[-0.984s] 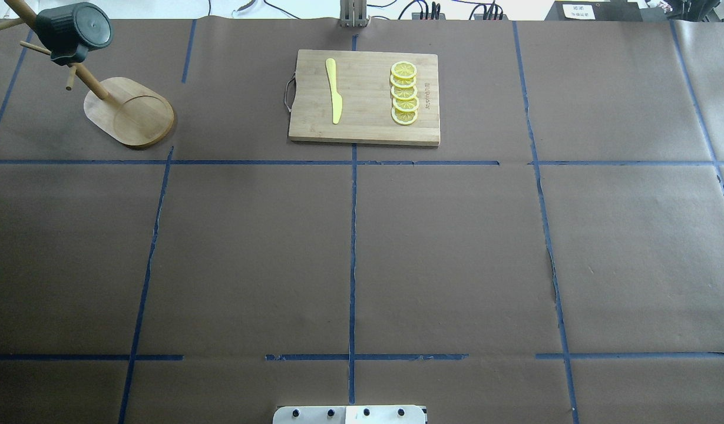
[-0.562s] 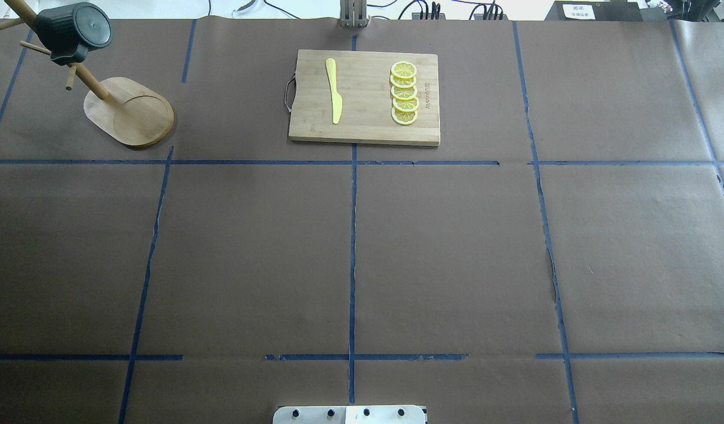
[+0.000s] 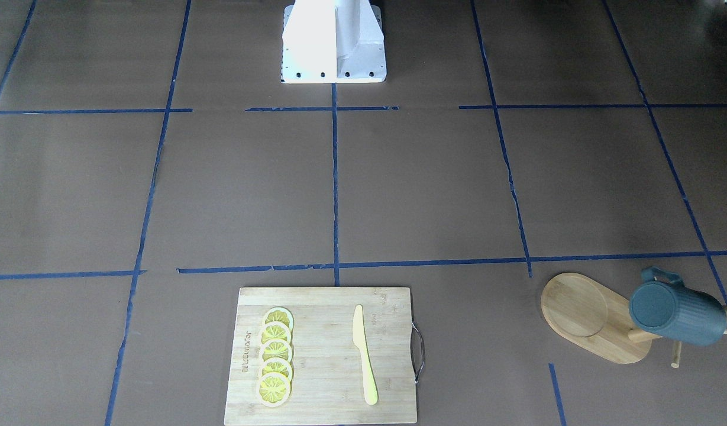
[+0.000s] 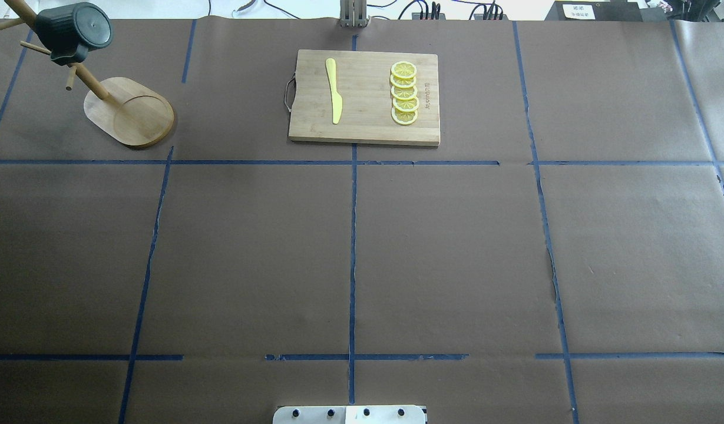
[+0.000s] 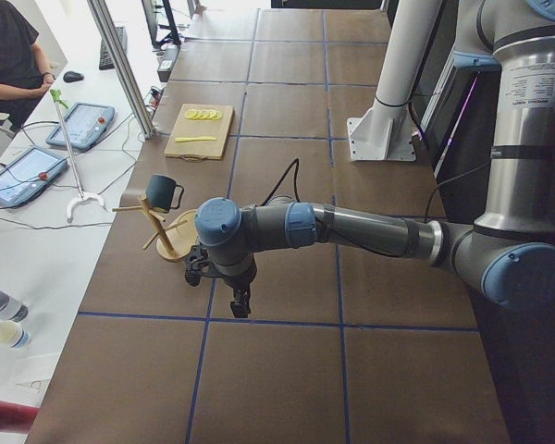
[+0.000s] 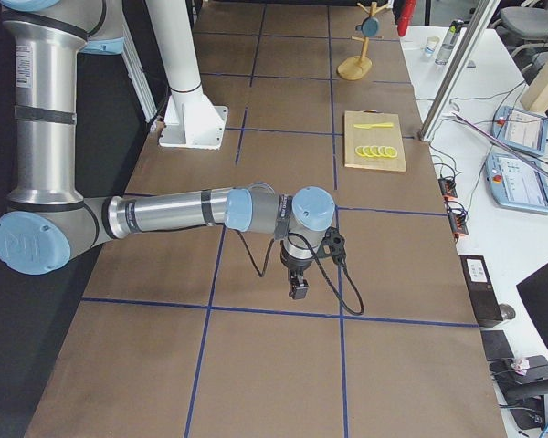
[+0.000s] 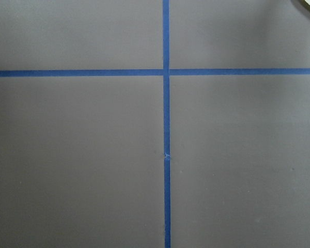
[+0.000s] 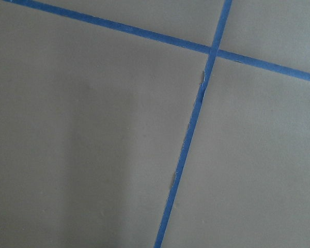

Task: Hang cup on storage rack

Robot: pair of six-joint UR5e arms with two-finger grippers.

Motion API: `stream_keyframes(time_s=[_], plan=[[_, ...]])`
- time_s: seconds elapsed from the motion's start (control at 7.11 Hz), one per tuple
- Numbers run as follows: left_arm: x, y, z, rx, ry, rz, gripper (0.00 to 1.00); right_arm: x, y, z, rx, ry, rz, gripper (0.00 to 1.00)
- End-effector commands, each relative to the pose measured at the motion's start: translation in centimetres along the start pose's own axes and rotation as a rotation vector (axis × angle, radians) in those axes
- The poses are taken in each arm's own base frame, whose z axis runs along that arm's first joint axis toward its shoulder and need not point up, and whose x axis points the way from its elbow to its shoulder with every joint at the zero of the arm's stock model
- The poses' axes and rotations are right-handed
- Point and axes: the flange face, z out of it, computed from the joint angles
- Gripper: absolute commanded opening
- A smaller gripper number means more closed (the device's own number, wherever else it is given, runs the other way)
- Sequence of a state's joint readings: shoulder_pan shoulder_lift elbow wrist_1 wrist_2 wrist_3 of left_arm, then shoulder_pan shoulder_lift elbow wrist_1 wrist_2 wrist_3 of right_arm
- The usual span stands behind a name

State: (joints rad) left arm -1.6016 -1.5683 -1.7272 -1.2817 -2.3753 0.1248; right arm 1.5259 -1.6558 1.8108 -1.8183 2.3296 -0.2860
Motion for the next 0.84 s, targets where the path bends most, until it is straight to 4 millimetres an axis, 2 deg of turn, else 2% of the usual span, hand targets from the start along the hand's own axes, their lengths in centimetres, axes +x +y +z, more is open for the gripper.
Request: stream_keyframes(time_s=[0.0,0.42,0.7], plan=[[-0.2,0.7,0.3,-0.005,0.001,0.000,1.00,0.7,0.7,-0.2,0.003,0.012,-0.069,0.99],[-0.4,0.7,0.5,-0.010,0.005,-0.005,1.00,0.5,0.4,-0.5,0.010,0.009,-0.058,0.99],[-0.6,0.7,0.8,-0.015,0.006,-0.009,1.00,0.0,-0.4,-1.0,0.067,-0.005,0.210,0.99]])
